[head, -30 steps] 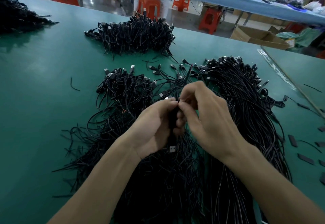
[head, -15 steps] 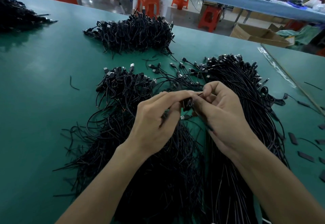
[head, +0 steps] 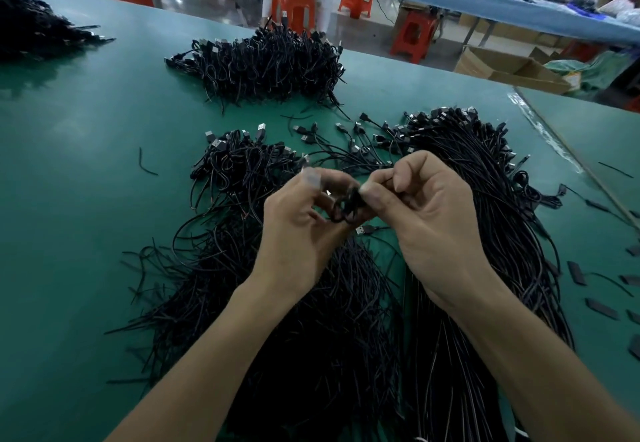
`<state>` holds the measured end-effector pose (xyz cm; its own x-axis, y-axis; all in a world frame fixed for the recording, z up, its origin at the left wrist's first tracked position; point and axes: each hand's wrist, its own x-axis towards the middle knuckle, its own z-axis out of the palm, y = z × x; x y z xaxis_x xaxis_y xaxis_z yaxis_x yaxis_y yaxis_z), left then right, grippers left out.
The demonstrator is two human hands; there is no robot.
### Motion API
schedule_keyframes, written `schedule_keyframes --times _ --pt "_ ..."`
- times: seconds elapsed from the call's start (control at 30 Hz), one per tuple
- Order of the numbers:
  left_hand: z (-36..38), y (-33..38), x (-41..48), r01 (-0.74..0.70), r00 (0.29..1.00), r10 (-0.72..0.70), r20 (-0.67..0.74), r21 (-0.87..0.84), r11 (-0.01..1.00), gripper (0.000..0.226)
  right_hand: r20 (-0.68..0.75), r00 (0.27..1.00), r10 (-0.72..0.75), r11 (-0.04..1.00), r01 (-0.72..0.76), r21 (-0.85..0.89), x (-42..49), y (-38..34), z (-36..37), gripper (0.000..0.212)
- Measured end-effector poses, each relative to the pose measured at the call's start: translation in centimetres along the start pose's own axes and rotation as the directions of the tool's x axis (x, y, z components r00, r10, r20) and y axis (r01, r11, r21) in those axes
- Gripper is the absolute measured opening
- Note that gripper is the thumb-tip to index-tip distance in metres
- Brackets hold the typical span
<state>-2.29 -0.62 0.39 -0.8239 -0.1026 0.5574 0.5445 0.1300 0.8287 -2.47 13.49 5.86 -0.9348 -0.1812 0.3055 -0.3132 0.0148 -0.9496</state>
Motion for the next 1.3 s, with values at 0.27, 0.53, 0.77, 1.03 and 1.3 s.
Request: schedule_keyframes --times 0.27,0.53,0.77,1.03,1.3 --pt "-0.6 0.3 0.4 0.198 0.979 -0.201 -0.009 -0.14 0.97 0.038 0.076 0.991 -0.107 0.963 0.122 -0.239 -0.2 -0.1 -0.3 0.029" --pt "-0.9 1.5 0.9 0.256 0.966 -0.238 0.097 -0.449 0.856 0.017 -0.015 0.999 0.037 0.98 -0.04 -0.195 -0.7 1.0 -0.5 0.032" --pt "-0.3 1.8 0.4 0.136 0.99 -0.116 0.084 -0.292 0.947 0.025 -0.057 0.998 0.034 0.999 -0.036 -0.024 -0.5 1.5 -0.9 0.032" --pt "-0.4 1.1 0.2 0.206 0.977 -0.2 0.075 -0.087 0.975 0.038 -0.101 0.989 -0.112 0.986 0.098 -0.138 0.1 0.5 -1.3 0.034" --pt "-0.3 1.1 0.3 0.497 0.86 -0.427 0.278 -0.271 0.824 0.036 -0.086 0.986 -0.14 0.981 0.126 -0.146 -0.6 0.7 -0.6 0.035"
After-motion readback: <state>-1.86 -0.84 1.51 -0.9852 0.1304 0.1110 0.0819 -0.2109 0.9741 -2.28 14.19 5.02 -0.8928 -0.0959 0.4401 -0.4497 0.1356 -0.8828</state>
